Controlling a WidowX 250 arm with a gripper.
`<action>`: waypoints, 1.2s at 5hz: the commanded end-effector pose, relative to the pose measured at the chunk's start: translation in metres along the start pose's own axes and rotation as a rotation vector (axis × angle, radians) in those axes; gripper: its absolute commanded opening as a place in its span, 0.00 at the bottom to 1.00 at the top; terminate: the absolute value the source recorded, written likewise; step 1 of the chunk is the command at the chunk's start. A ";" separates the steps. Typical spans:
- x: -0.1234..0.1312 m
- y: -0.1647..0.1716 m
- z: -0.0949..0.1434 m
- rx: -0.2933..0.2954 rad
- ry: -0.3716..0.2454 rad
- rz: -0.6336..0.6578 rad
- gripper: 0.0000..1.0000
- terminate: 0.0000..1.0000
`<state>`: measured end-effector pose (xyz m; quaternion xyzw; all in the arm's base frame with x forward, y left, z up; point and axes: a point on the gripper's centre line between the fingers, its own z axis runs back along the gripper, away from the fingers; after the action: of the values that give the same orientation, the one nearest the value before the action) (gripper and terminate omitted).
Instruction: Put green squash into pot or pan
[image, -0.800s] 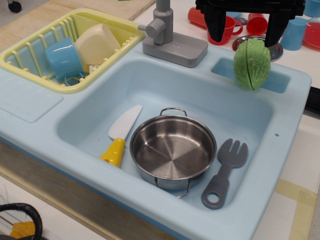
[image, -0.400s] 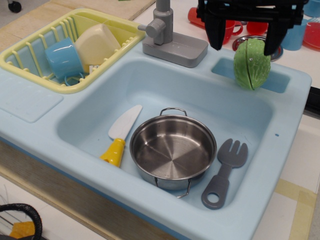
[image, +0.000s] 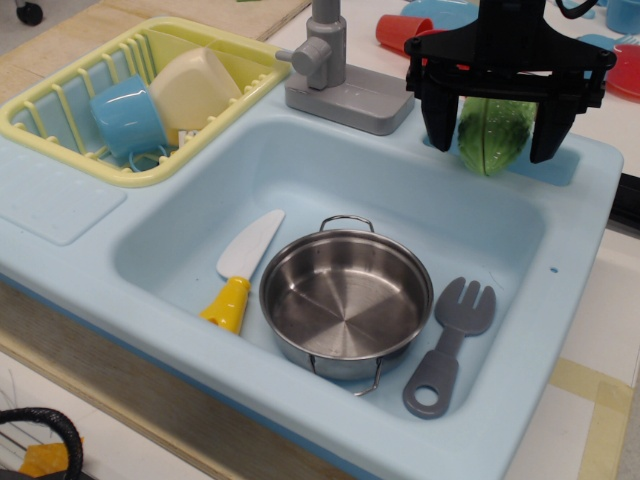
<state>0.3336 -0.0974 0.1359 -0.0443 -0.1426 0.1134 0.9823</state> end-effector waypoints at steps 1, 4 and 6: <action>0.010 0.000 0.000 -0.028 -0.033 0.021 1.00 0.00; -0.001 0.003 0.006 0.011 -0.054 0.141 0.00 0.00; -0.036 0.025 0.030 0.119 -0.072 0.276 0.00 0.00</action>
<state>0.2705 -0.0715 0.1353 0.0178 -0.1426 0.2823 0.9485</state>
